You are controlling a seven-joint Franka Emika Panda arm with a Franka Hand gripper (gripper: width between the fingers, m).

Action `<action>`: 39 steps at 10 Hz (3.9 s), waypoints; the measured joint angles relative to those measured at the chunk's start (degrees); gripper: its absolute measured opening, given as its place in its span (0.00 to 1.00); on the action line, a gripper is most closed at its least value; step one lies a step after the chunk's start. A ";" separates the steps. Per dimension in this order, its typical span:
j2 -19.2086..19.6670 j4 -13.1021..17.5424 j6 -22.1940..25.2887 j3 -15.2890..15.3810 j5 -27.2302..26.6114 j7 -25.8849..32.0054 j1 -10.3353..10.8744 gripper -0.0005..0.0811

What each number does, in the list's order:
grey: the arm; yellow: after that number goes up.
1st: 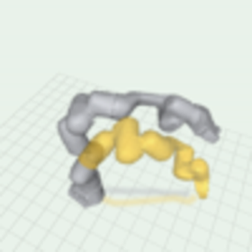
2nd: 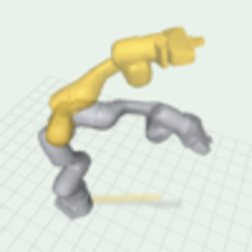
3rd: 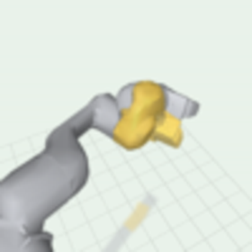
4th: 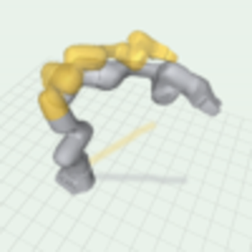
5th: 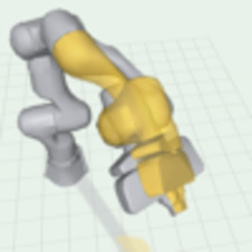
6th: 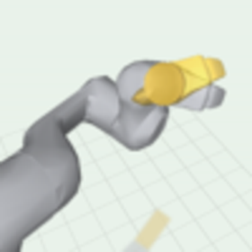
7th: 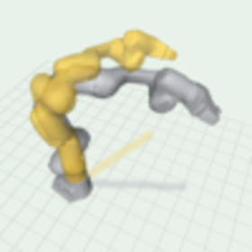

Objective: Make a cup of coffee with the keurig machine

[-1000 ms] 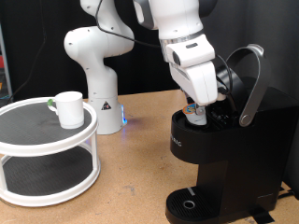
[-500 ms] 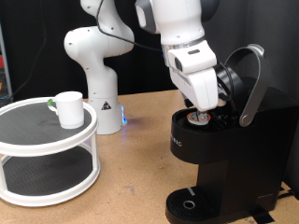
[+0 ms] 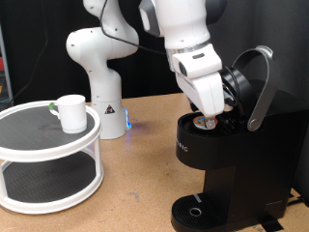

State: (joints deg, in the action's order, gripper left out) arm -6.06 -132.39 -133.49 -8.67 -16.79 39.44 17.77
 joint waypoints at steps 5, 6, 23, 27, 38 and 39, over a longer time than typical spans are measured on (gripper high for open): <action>-4.18 0.15 5.88 -2.97 -1.65 3.64 -1.43 0.99; -4.96 -0.02 5.99 -3.42 -1.39 3.81 -1.95 0.99; -8.98 9.25 17.20 -5.76 -8.26 5.99 -0.82 0.99; -8.51 10.12 13.79 -0.79 -8.34 1.95 1.07 0.99; -5.37 13.76 10.56 7.82 -7.01 -8.95 1.54 0.50; -5.14 14.12 10.42 8.15 -6.94 -9.45 1.54 0.26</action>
State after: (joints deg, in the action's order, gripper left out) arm -11.21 -118.27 -123.06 -0.52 -23.73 30.00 19.31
